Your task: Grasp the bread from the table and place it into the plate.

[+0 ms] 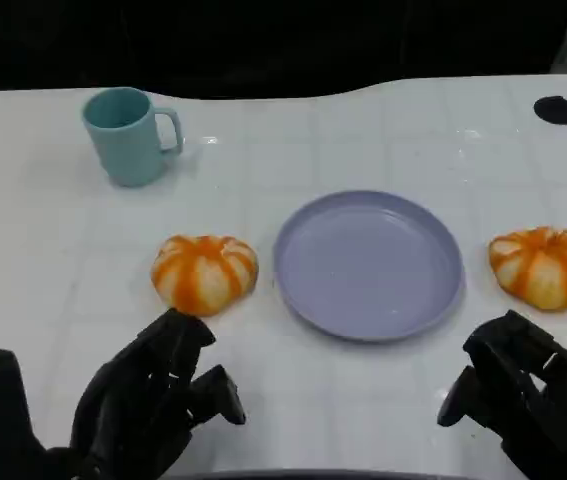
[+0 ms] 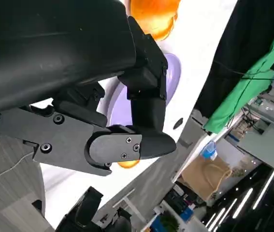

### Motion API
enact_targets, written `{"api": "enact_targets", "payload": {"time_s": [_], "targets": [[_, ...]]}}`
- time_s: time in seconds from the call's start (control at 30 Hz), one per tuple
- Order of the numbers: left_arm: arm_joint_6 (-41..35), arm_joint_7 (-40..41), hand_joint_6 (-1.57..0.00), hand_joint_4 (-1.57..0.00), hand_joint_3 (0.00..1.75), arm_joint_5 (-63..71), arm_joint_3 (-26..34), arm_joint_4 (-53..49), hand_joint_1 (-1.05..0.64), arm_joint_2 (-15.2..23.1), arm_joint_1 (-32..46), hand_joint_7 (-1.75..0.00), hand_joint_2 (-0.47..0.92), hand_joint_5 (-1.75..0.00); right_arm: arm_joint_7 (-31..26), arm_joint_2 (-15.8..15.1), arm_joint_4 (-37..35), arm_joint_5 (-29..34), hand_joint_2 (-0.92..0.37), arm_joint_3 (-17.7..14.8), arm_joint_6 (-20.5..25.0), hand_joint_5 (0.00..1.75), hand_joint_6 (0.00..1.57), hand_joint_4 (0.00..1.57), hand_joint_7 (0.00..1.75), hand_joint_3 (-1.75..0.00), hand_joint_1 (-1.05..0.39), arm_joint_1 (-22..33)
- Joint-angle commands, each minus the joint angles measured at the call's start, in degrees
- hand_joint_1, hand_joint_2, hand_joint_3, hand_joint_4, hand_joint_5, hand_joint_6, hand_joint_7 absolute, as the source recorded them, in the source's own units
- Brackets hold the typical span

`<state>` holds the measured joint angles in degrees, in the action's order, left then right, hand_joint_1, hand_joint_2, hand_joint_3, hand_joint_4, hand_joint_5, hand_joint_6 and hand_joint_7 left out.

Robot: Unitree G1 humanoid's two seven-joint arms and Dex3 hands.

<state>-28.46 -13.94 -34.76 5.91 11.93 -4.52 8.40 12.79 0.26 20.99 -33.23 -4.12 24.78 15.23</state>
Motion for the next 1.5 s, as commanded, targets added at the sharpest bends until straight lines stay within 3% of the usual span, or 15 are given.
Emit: {"api": "enact_targets", "payload": {"time_s": [0.03,0.3,0.5,0.53,0.57,0.6,0.63,0.67,0.8,0.97,1.07,1.17,1.2,1.33,1.5], "targets": [[0.6,-0.7,-0.65,-0.89,0.35,0.0,0.0,0.2,-0.58,0.7,0.4,-1.75,0.92,-1.75,-0.6,-0.5,0.5,-0.6,-0.92,-1.0,0.4,1.75,0.61,0.64,1.47,-0.15,-0.53,-0.2],[1.3,-1.8,-0.65,-0.89,0.38,0.3,-0.2,-0.3,-0.58,1.1,0.1,-1.75,0.92,-1.75,-0.5,-0.4,0.2,-0.8,-0.92,-0.9,0.3,1.75,0.61,0.64,1.46,-0.14,-0.52,-0.4],[5.2,-5.5,-0.55,-0.83,0.33,1.7,-1.1,-1.9,-0.6,2.6,-0.4,-1.75,0.92,-1.75,-0.7,-0.5,0.5,-0.3,-0.92,-0.7,0.3,1.75,0.61,0.65,1.47,-0.15,-0.53,-0.4],[9.1,-7.0,-0.55,-0.83,0.33,4.6,-2.1,-2.7,-0.6,3.7,-0.9,-1.75,0.92,-1.75,-0.7,-0.5,0.4,0.0,-0.92,-0.4,0.0,1.75,0.61,0.65,1.47,-0.15,-0.53,-0.5],[12.3,-8.1,-0.56,-0.7,0.27,6.8,-2.8,-3.3,-0.59,4.5,-1.3,-1.27,0.92,-1.54,-0.7,-0.4,0.3,0.2,-0.92,-0.3,-0.2,1.75,0.6,0.65,1.47,-0.17,-0.53,-0.6],[14.6,-9.0,-0.6,-0.66,0.25,8.4,-3.3,-3.9,-0.58,5.0,-1.6,-1.05,0.92,-1.47,-0.7,-0.4,0.2,0.4,-0.92,-0.2,-0.3,1.75,0.6,0.65,1.48,-0.17,-0.53,-0.6],[20.1,-9.7,-0.62,-0.64,0.24,13.0,-4.7,-5.1,-0.58,6.6,-2.4,-0.94,0.92,-1.43,-0.9,-0.1,0.2,0.4,-0.92,-0.1,-0.2,1.75,0.6,0.65,1.48,-0.18,-0.53,-0.8],[23.8,-10.0,-0.57,-0.58,0.17,16.1,-5.6,-6.0,-0.56,7.5,-2.9,-0.74,0.92,-1.25,-1.1,0.0,0.2,0.4,-0.92,0.0,-0.1,1.75,0.59,0.65,1.48,-0.17,-0.53,-0.9],[37.7,-8.8,-0.52,-0.44,0.05,30.0,-8.7,-9.5,-0.55,13.0,-5.7,-0.35,0.92,-0.92,-1.7,0.5,0.2,0.9,-0.92,0.4,-0.2,1.75,0.59,0.65,1.48,-0.17,-0.53,-1.3],[41.2,-8.4,-0.53,-0.42,0.03,31.4,-9.0,-11.6,-0.54,13.3,-6.3,-0.27,0.92,-0.87,-1.9,0.5,0.2,1.0,-0.92,0.6,-0.4,1.75,0.6,0.65,1.47,-0.17,-0.53,-1.3],[42.4,-5.2,-0.47,-0.23,0.01,41.6,-9.6,-8.7,-0.48,17.4,-8.9,-0.14,0.86,-0.78,-2.1,0.6,-0.1,1.1,-0.92,0.7,-0.3,1.75,0.59,0.65,1.46,-0.18,-0.53,-1.8],[42.5,-4.3,-0.47,-0.19,0.0,43.4,-9.9,-8.4,-0.47,17.9,-9.2,-0.1,0.85,-0.76,-2.2,0.6,-0.2,1.1,-0.92,0.7,-0.3,1.75,0.6,0.65,1.45,-0.18,-0.53,-1.8],[43.2,-2.4,-0.45,-0.15,0.0,49.3,-10.5,-8.2,-0.47,20.3,-10.9,-0.08,0.85,-0.74,-2.1,0.6,-0.3,1.0,-0.92,0.7,-0.2,1.75,0.6,0.65,1.45,-0.19,-0.53,-2.1],[44.4,1.2,-0.36,-0.08,0.0,59.1,-11.5,-8.1,-0.47,23.7,-13.5,-0.01,0.85,-0.56,-2.1,0.6,-0.6,1.0,-0.92,0.6,-0.1,1.75,0.59,0.64,1.46,-0.2,-0.53,-2.4],[39.6,0.3,-0.28,0.0,0.0,73.4,-15.4,-6.3,-0.42,28.4,-19.6,0.0,0.8,-0.35,-2.1,0.7,-1.1,1.0,-0.92,0.5,-0.5,1.75,0.58,0.64,1.46,-0.18,-0.54,-2.7]]}}
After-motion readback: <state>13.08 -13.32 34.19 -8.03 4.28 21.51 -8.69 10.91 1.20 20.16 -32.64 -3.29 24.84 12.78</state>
